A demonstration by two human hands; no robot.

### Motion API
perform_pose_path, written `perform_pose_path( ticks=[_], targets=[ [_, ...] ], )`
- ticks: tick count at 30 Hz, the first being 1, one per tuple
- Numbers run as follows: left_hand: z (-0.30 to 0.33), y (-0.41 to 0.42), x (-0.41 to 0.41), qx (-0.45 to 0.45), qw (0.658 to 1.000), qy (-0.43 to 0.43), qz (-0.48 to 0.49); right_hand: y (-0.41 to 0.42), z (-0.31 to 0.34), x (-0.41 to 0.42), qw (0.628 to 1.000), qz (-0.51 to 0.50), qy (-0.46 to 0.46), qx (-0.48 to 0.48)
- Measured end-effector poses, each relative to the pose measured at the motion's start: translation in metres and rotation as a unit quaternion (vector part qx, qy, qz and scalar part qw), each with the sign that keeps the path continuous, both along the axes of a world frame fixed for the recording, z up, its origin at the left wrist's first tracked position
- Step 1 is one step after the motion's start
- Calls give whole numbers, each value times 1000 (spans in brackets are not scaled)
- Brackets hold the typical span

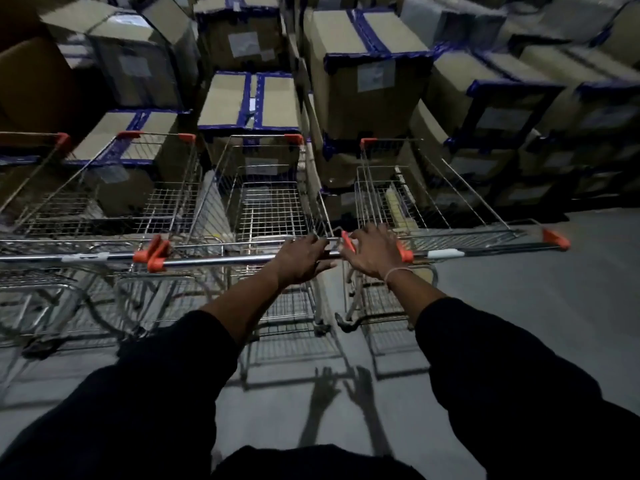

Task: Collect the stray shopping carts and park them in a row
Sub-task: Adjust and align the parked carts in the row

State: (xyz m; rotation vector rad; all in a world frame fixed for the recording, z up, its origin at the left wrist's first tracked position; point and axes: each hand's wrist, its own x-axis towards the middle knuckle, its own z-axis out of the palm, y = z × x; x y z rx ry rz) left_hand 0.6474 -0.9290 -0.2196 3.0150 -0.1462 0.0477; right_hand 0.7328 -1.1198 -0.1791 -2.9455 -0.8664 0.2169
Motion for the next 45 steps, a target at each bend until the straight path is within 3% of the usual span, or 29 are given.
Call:
perform_pose_path(
  ticks=[10, 17, 20, 28, 34, 39, 45],
  targets=[
    [3, -117, 77, -19, 996, -1, -84, -112, -21, 72, 995, -102, 19, 12],
    [-5, -162, 123, -65, 987, 12, -145, -147, -57, 106, 989, -80, 121, 25],
    [-18, -175, 136, -68, 984, 3, -168, -158, -49, 111, 991, -51, 125, 14],
    [-13, -210, 160, 78, 991, 90, -59, -205, -51, 161, 993, 1, 48, -112],
    [0, -243, 162, 60, 984, 169, 14, -242, -48, 183, 985, -87, 8, -146],
    [4, -232, 156, 71, 975, 211, 26, -234, -43, 175, 986, -82, 7, -143],
    [-7, -197, 133, 76, 982, 167, 31, -206, -47, 152, 991, -60, 4, -120]
  ],
)
